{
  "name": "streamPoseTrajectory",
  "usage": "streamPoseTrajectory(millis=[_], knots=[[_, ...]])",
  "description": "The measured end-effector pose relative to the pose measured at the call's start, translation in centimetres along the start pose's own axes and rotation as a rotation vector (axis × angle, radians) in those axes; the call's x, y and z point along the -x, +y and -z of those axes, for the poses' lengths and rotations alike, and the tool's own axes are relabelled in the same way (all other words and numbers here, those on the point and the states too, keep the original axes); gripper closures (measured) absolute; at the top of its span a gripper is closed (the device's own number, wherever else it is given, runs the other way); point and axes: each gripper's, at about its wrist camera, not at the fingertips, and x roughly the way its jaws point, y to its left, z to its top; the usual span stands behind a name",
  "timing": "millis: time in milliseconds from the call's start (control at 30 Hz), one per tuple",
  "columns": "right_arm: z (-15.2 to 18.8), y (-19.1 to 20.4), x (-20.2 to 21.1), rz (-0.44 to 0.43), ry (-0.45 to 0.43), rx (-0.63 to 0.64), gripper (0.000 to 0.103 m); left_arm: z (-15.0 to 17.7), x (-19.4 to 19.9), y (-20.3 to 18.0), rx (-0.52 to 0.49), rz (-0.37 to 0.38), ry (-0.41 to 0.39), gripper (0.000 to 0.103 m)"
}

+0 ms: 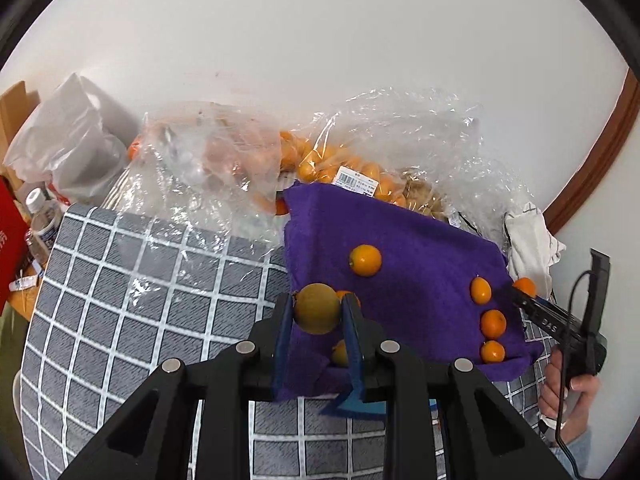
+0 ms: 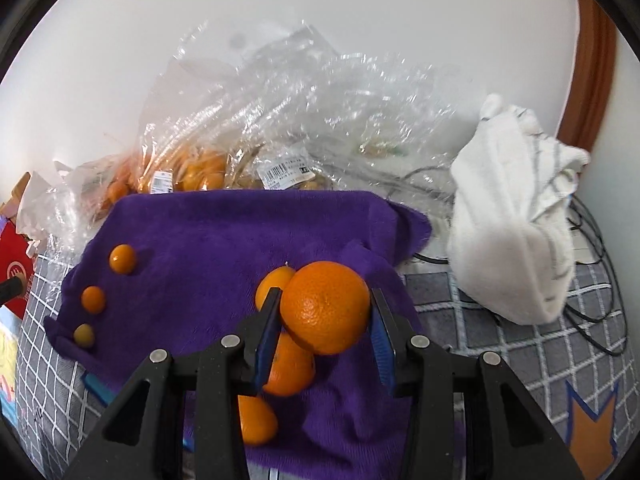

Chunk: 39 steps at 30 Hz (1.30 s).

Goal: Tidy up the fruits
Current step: 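Carry both fruits onto the purple towel and lower them, then open both tools to release the fruits and pull back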

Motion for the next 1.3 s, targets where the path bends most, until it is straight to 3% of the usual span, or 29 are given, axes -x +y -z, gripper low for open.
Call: streamPoseTrajectory(millis=[300, 667, 800, 1033, 1300], knots=[[0.0, -0.4, -2.5, -0.046, 0.057, -0.027, 0.061, -1.0, -2.4, -0.9, -0.022, 0.029, 0.025, 0.079], [0.0, -1.0, -2.2, -0.044, 0.063, -0.032, 0.060, -0.3, -6.2, -4.0, -0.067, 0.060, 0.095, 0.079], [0.4, -0.7, -0.8, -0.045, 0.049, -0.037, 0.054, -0.4, -8.0, -5.3, -0.081, 0.046, 0.119, 0.079], [2.6, 0.1, 2.8, 0.028, -0.018, 0.021, 0.052, -0.4, -10.4, -7.4, -0.137, -0.028, 0.146, 0.079], [4.9, -1.4, 4.8, 0.120, -0.037, -0.011, 0.052, 0.0, -11.4, -7.6, -0.144, -0.031, 0.170, 0.079]])
